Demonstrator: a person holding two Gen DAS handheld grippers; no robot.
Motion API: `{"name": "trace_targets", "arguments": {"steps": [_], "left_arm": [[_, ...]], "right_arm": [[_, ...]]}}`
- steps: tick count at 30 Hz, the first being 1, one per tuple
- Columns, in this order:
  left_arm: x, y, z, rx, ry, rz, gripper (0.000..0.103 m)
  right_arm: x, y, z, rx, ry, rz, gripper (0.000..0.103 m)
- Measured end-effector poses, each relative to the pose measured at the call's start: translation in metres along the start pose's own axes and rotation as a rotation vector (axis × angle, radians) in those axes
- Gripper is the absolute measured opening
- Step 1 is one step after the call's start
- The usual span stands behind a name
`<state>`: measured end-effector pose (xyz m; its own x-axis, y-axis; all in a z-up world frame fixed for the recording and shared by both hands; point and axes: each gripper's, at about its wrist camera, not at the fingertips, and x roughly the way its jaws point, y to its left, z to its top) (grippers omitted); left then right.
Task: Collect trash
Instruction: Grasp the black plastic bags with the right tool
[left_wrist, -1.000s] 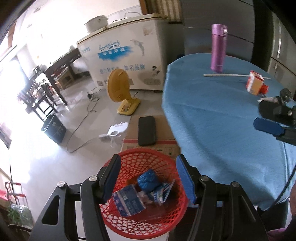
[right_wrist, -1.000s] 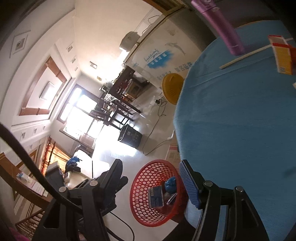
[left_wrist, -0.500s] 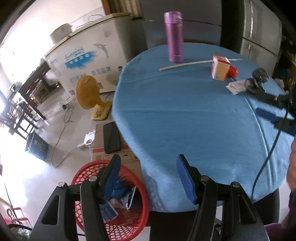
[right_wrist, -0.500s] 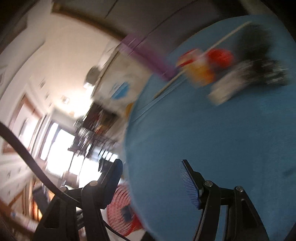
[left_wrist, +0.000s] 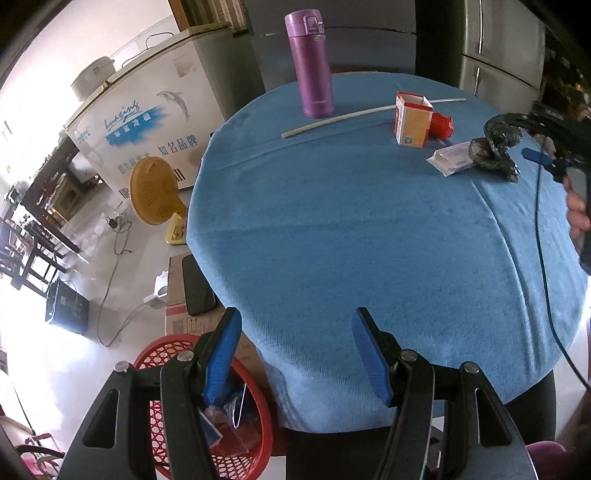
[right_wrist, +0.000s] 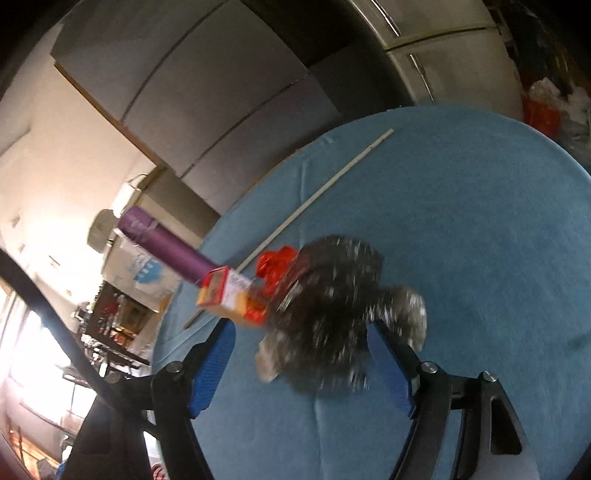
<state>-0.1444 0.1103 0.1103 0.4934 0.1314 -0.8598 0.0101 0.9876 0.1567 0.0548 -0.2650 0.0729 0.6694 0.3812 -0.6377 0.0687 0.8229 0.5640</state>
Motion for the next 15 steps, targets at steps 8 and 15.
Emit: {"name": "trace_targets", "arguments": {"steps": [8, 15], "left_arm": [[0.001, -0.003, 0.004, 0.016, 0.005, 0.0, 0.063], [0.004, -0.013, 0.003, 0.034, 0.014, -0.019, 0.063]], "right_arm": [[0.045, -0.005, 0.007, -0.049, 0.043, -0.124, 0.07], [0.042, -0.016, 0.006, -0.076, 0.029, -0.158, 0.03]]}}
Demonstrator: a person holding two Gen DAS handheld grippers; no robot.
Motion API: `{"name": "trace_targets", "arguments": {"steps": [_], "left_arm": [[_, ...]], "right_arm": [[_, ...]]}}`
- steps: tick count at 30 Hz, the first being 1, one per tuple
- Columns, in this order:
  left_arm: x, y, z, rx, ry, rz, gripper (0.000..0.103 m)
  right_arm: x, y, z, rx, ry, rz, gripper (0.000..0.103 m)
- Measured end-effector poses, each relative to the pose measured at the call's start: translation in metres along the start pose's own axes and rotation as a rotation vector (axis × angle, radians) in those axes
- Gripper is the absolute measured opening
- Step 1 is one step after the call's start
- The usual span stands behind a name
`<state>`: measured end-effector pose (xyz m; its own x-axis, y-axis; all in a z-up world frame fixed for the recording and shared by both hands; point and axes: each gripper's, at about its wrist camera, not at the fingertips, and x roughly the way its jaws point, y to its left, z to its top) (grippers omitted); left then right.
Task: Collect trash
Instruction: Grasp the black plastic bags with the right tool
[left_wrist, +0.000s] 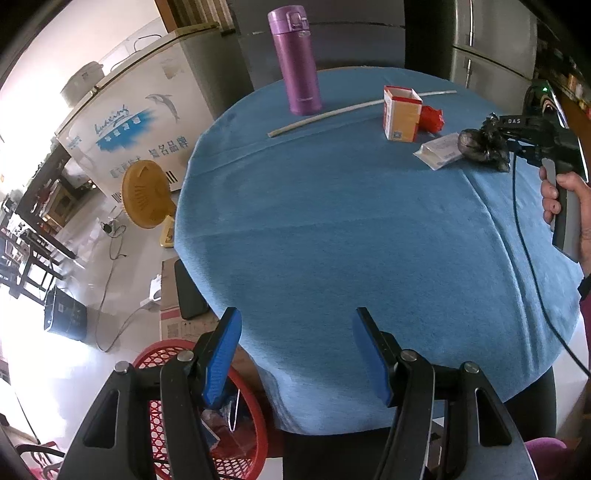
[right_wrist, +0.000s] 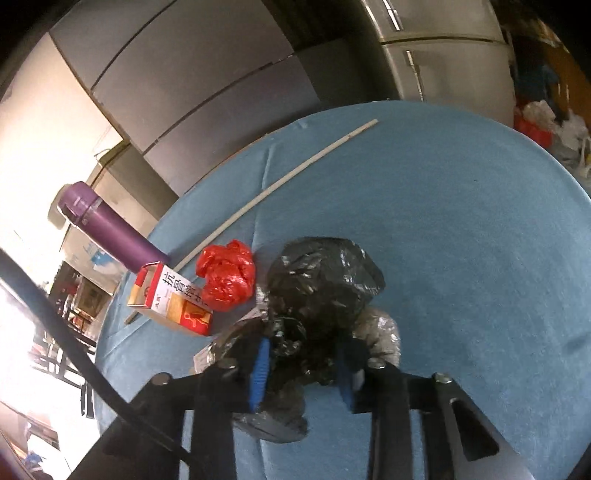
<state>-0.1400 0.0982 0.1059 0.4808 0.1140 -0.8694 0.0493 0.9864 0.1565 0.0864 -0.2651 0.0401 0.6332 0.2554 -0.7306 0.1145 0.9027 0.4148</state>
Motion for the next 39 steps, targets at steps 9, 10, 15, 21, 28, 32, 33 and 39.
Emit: {"name": "trace_targets", "arguments": {"steps": [9, 10, 15, 21, 28, 32, 33, 39], "left_arm": [[-0.001, -0.008, -0.001, 0.033, -0.002, -0.006, 0.063], [-0.001, -0.01, 0.001, 0.044, -0.004, -0.006, 0.063], [-0.006, -0.022, 0.011, 0.088, -0.026, -0.008, 0.063], [-0.012, -0.038, 0.035, 0.132, -0.088, -0.037, 0.063], [-0.005, -0.055, 0.072, 0.187, -0.148, -0.072, 0.063], [0.007, -0.067, 0.092, 0.228, -0.169, -0.141, 0.063], [0.012, -0.072, 0.098, 0.247, -0.17, -0.165, 0.063], [0.036, -0.112, 0.131, 0.333, -0.142, -0.282, 0.063]], "right_arm": [[-0.038, -0.024, -0.023, 0.048, -0.02, 0.046, 0.025], [-0.041, -0.028, -0.026, 0.053, -0.019, 0.046, 0.025], [-0.057, -0.039, -0.032, 0.098, 0.004, 0.152, 0.027], [-0.071, -0.036, -0.029, 0.138, -0.083, 0.239, 0.096], [-0.01, -0.011, -0.011, 0.162, 0.064, 0.081, 0.072], [0.021, -0.006, -0.009, 0.187, 0.12, 0.013, 0.042], [0.022, -0.004, -0.009, 0.175, 0.113, 0.001, 0.04], [0.003, -0.027, -0.014, 0.161, 0.082, -0.011, 0.037]]}}
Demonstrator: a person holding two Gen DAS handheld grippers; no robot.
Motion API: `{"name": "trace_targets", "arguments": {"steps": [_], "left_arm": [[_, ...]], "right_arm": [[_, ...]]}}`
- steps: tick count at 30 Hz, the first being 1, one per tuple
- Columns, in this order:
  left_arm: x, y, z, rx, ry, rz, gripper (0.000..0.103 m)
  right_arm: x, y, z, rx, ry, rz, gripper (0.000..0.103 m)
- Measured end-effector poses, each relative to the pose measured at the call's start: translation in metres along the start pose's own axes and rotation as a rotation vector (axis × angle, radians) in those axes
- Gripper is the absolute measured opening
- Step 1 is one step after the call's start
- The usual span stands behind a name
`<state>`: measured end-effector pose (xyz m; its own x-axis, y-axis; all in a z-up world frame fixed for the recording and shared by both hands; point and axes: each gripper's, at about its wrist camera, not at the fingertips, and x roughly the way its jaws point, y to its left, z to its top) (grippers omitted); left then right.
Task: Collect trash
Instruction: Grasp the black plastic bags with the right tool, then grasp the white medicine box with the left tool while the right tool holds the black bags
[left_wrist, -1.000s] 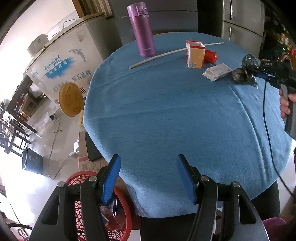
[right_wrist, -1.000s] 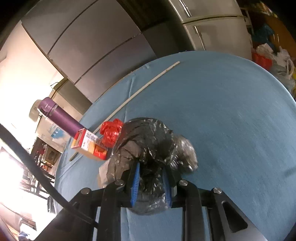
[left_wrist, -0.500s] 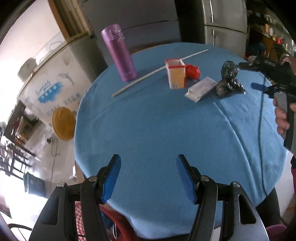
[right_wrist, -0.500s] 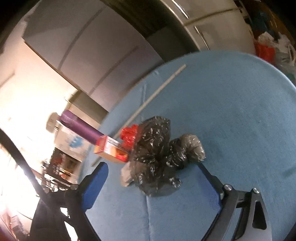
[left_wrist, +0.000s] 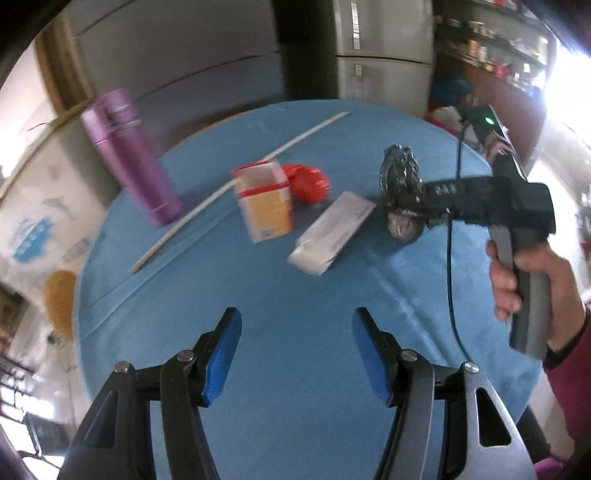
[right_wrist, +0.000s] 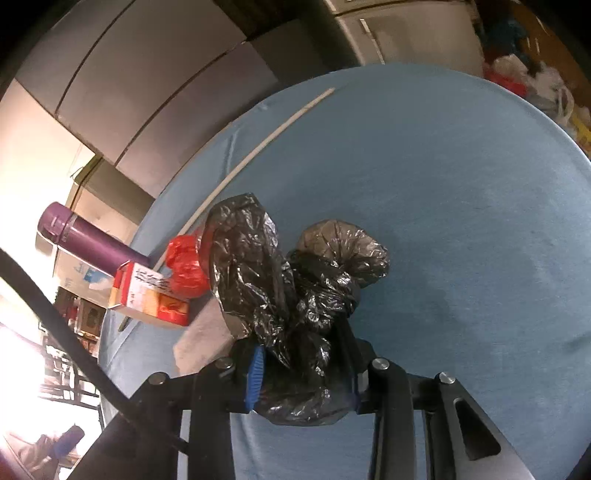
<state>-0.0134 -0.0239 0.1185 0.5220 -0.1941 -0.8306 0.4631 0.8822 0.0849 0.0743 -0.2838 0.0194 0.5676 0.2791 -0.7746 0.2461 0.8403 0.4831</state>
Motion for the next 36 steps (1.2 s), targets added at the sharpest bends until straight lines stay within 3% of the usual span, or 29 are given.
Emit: {"name": "trace_targets", "arguments": {"steps": [9, 17, 19, 22, 24, 29, 33, 36], "left_arm": [[0.081, -0.036, 0.07, 0.1, 0.069, -0.049, 0.063], [0.134, -0.054, 0.103, 0.192, 0.199, -0.037, 0.063], [0.146, -0.057, 0.104, 0.213, 0.226, -0.004, 0.063], [0.157, -0.054, 0.102, 0.205, 0.267, -0.019, 0.066], [0.158, -0.051, 0.101, 0.184, 0.26, -0.031, 0.077], [0.157, -0.048, 0.087, 0.123, 0.252, -0.072, 0.077], [0.149, -0.049, 0.073, 0.075, 0.251, -0.123, 0.052], [0.141, -0.053, 0.06, 0.06, 0.243, -0.09, 0.052]], "right_arm": [[-0.03, -0.065, -0.013, 0.08, 0.046, 0.075, 0.037], [-0.033, -0.081, -0.022, 0.133, 0.051, 0.145, 0.037], [-0.033, -0.081, -0.024, 0.132, 0.048, 0.148, 0.037], [-0.033, -0.083, -0.025, 0.129, 0.046, 0.156, 0.037], [-0.035, -0.087, -0.027, 0.134, 0.042, 0.163, 0.037], [-0.038, -0.086, -0.03, 0.128, 0.029, 0.151, 0.037], [-0.04, -0.083, -0.034, 0.128, 0.03, 0.145, 0.036], [-0.042, -0.078, -0.037, 0.123, 0.029, 0.144, 0.034]]}}
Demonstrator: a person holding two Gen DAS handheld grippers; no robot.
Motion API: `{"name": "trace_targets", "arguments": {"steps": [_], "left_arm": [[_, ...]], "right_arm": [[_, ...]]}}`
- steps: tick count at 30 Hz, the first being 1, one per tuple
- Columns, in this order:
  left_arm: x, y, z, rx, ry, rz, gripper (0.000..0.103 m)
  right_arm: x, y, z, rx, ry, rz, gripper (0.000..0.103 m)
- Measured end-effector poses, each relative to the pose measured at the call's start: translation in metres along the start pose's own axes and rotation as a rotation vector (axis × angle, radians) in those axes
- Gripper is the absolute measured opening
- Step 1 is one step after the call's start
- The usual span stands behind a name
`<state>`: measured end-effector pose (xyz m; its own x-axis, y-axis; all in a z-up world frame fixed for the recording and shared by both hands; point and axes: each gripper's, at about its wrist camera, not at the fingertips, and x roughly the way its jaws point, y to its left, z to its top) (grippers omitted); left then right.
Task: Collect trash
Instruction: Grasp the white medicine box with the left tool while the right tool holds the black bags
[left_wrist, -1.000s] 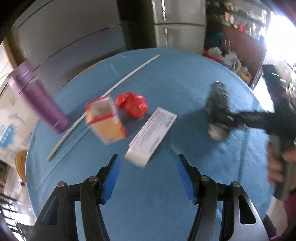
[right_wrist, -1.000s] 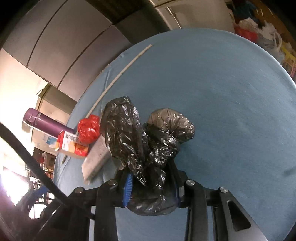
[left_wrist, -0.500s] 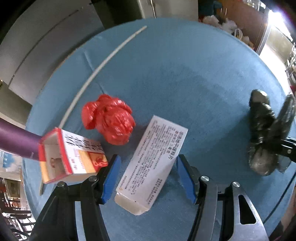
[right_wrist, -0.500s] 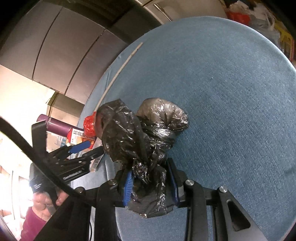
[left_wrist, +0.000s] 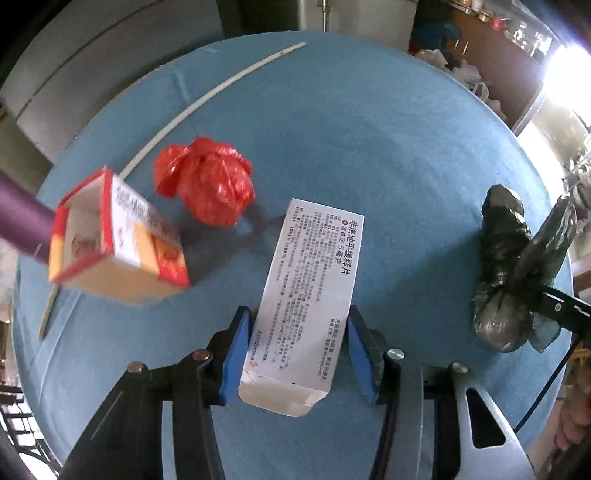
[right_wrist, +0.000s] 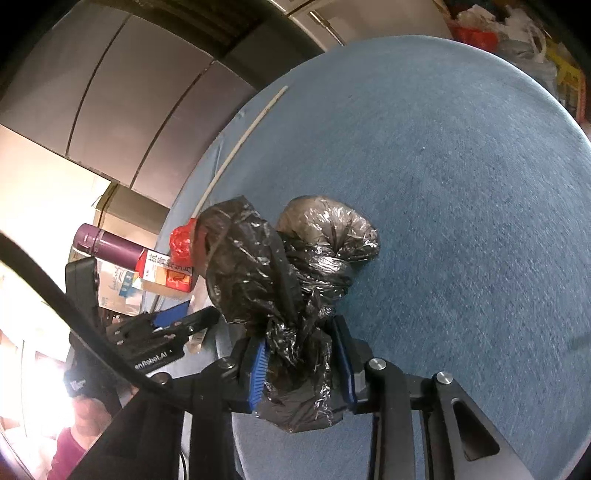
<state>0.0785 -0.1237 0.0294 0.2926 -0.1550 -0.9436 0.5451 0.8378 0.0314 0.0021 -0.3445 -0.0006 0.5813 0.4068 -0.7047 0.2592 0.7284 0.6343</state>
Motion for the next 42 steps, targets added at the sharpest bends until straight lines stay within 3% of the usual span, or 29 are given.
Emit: {"name": "trace_targets", "arguments": {"steps": [5, 18, 21, 25, 27, 28, 29, 30, 31, 34, 38, 42], "left_arm": [[-0.015, -0.003, -0.035, -0.082, -0.034, 0.004, 0.051], [-0.08, 0.009, -0.142, -0.25, -0.125, 0.177, 0.044], [-0.081, 0.018, -0.163, -0.282, -0.109, 0.153, 0.044], [-0.079, 0.027, -0.179, -0.332, -0.114, 0.068, 0.046], [-0.089, 0.029, -0.185, -0.33, -0.144, 0.034, 0.047], [-0.095, 0.029, -0.189, -0.32, -0.164, 0.019, 0.049], [-0.098, 0.03, -0.19, -0.311, -0.18, 0.009, 0.052], [-0.103, 0.03, -0.19, -0.299, -0.196, 0.0, 0.062], [-0.106, 0.031, -0.188, -0.284, -0.206, -0.004, 0.072], [-0.104, 0.03, -0.184, -0.26, -0.184, -0.001, 0.074], [-0.09, 0.035, -0.172, -0.283, -0.146, -0.016, 0.074], [-0.071, 0.036, -0.171, -0.29, -0.089, 0.027, 0.074]], "right_arm": [[-0.007, 0.01, -0.01, -0.043, -0.001, -0.009, 0.032], [-0.003, 0.067, -0.068, -0.229, 0.105, 0.007, 0.03], [-0.003, 0.075, -0.087, -0.271, 0.131, -0.01, 0.03], [-0.013, 0.072, -0.09, -0.246, 0.149, 0.003, 0.032], [-0.026, 0.061, -0.083, -0.182, 0.132, 0.047, 0.037], [-0.033, 0.055, -0.078, -0.144, 0.116, 0.068, 0.055], [-0.037, 0.051, -0.074, -0.117, 0.103, 0.077, 0.081], [-0.043, 0.045, -0.068, -0.073, 0.073, 0.1, 0.084], [-0.046, 0.041, -0.063, -0.039, 0.059, 0.124, 0.084], [-0.043, 0.038, -0.052, 0.012, 0.084, 0.124, 0.084], [-0.019, 0.048, -0.04, 0.07, 0.141, 0.047, 0.084], [0.011, 0.069, -0.032, 0.025, 0.132, -0.127, 0.083]]}}
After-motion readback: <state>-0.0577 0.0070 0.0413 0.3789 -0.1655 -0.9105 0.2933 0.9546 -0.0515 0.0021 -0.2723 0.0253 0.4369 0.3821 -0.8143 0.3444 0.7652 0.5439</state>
